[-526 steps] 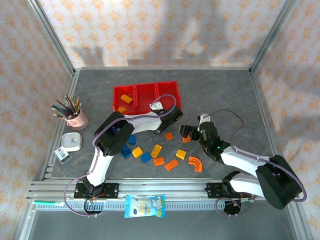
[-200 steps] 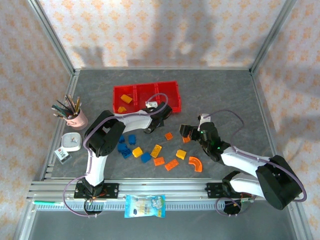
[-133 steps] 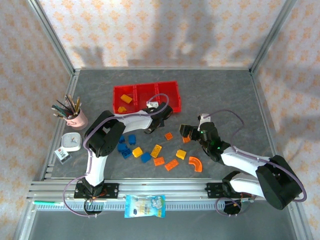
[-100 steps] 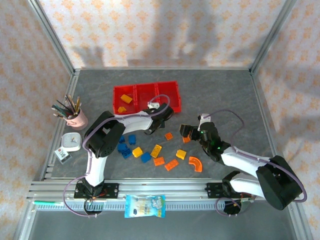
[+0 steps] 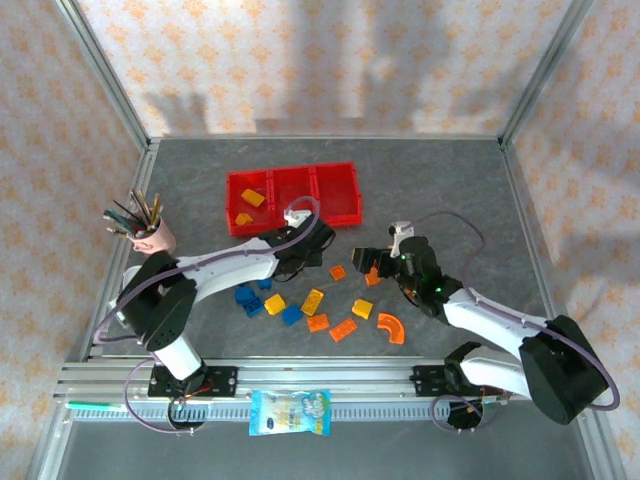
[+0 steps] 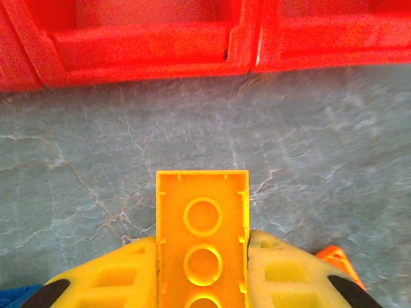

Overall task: Sort the legos into containers by color
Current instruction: Place the lego in the container.

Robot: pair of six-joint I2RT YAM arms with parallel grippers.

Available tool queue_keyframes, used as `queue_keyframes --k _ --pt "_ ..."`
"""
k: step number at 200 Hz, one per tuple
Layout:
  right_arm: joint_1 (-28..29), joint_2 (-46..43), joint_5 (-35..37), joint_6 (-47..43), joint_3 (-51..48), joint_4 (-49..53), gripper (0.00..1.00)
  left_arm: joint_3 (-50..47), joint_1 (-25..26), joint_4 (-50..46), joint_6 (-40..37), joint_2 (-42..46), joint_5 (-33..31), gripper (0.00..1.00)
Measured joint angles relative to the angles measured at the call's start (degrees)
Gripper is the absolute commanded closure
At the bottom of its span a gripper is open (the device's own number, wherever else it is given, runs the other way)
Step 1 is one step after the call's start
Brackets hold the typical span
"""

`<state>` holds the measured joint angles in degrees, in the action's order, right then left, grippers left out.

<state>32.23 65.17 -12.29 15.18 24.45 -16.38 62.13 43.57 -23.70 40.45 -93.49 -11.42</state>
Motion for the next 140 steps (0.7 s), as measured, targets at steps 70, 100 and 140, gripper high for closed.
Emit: queue_keyframes --k 70,100,140 --pt "5.4 3.8 -0.9 3.6 4.4 0.7 0.0 0.1 -12.8 1.6 -2.4 8.2 -3.9 0.84" --pt "5.7 5.6 -0.8 4.7 5.5 0.7 0.0 1.8 -18.8 3.4 -4.2 6.7 -4.4 0.84" --pt "5.7 5.6 0.1 4.7 7.0 1.0 0.0 7.4 -25.7 7.2 -6.7 -0.6 -4.4 0.78"
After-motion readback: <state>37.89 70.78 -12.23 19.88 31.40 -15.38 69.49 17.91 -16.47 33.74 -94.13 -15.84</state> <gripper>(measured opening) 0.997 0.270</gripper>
